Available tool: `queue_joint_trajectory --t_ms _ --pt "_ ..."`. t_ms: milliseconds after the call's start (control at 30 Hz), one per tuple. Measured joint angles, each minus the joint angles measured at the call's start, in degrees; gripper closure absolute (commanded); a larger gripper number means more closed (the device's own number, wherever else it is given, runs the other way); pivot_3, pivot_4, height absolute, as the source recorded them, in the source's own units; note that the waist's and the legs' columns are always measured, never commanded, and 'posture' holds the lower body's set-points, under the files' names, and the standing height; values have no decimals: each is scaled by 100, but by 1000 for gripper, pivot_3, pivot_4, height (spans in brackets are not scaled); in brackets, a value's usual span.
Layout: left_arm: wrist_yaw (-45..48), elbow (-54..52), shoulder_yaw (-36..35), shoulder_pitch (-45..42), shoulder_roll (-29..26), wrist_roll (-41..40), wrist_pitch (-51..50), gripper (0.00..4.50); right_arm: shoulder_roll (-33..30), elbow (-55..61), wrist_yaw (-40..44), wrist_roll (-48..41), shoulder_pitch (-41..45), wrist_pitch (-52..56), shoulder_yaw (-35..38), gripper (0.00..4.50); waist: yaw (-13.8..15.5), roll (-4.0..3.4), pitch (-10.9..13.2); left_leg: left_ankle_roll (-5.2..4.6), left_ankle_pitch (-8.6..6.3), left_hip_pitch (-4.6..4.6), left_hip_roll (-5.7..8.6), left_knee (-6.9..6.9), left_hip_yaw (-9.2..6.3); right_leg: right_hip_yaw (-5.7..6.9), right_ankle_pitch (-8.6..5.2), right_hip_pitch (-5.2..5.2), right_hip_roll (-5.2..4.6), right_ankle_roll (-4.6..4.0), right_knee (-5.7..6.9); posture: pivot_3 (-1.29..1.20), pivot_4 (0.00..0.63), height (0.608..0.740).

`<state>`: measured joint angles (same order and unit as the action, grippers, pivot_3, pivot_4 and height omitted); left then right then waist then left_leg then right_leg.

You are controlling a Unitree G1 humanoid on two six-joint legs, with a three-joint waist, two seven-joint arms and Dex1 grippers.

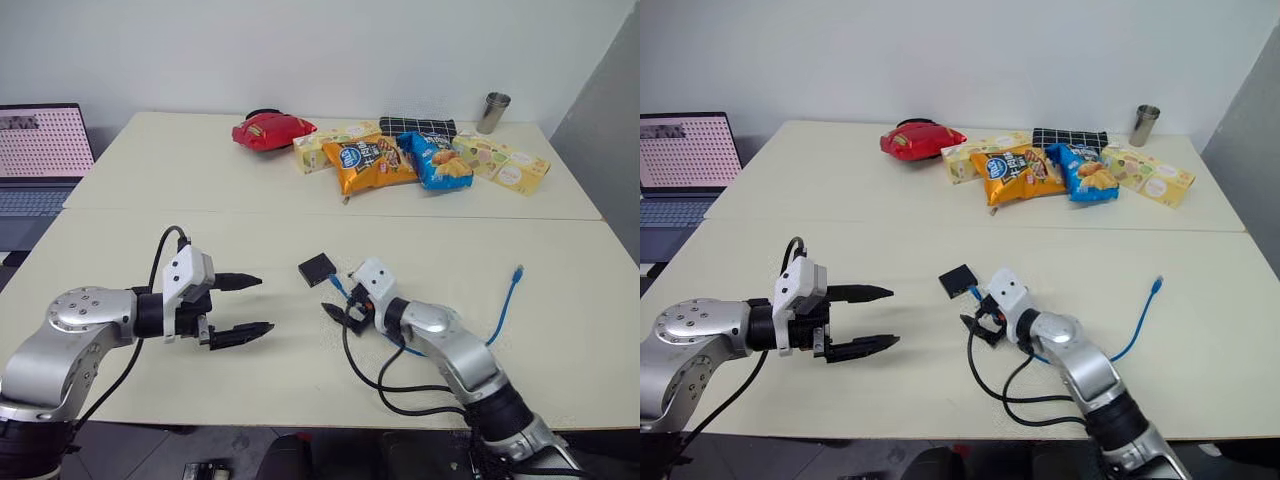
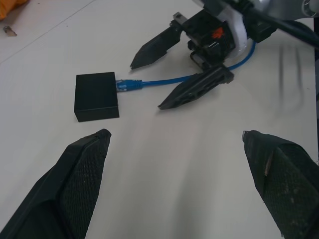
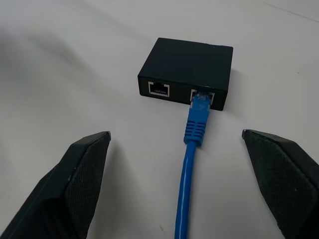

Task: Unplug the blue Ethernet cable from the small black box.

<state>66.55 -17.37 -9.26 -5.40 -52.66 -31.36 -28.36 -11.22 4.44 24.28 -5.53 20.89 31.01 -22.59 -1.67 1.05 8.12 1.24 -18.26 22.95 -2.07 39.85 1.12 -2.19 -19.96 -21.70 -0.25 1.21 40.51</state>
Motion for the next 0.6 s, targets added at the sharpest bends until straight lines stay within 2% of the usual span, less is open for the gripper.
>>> queue_joint_trajectory --t_ms 267,333,367,433,500,533,600 --pt "20 139 13 -2 11 60 77 0 272 -183 -276 229 109 88 56 2457 -15 0 0 0 0 -3 1 0 -5 3 0 -9 0 0 26 0 150 740" --pt "23 200 13 -2 12 113 133 0 266 -183 -282 268 119 93 58 3007 -15 0 0 0 0 -2 3 0 -5 1 0 -9 -1 0 26 0 150 740" --pt "21 223 13 -3 14 124 138 0 254 -183 -282 282 124 93 57 3124 -14 -1 0 -1 0 -2 3 0 -6 1 0 -9 -1 0 26 0 150 740" --pt "-54 324 15 -64 72 151 144 0 212 -183 -267 362 143 83 54 3799 -7 -1 1 -1 0 -2 4 0 -10 3 0 -9 -1 0 27 0 150 740" --pt "-215 588 21 -212 160 261 156 0 103 -183 -202 436 206 41 54 4283 -3 -1 0 -1 0 -2 8 1 -14 3 0 -9 -1 0 29 0 150 740" --pt "-246 701 25 -226 162 327 182 0 59 -183 -170 448 227 -4 60 4419 -14 0 0 -1 -1 -2 10 0 -14 2 0 -9 -1 0 27 0 150 740" --pt "-321 878 50 -234 209 412 217 0 -97 -178 -41 468 236 -113 80 4421 -18 -1 1 -1 0 0 9 -1 -17 4 0 -12 -1 0 30 0 150 740"
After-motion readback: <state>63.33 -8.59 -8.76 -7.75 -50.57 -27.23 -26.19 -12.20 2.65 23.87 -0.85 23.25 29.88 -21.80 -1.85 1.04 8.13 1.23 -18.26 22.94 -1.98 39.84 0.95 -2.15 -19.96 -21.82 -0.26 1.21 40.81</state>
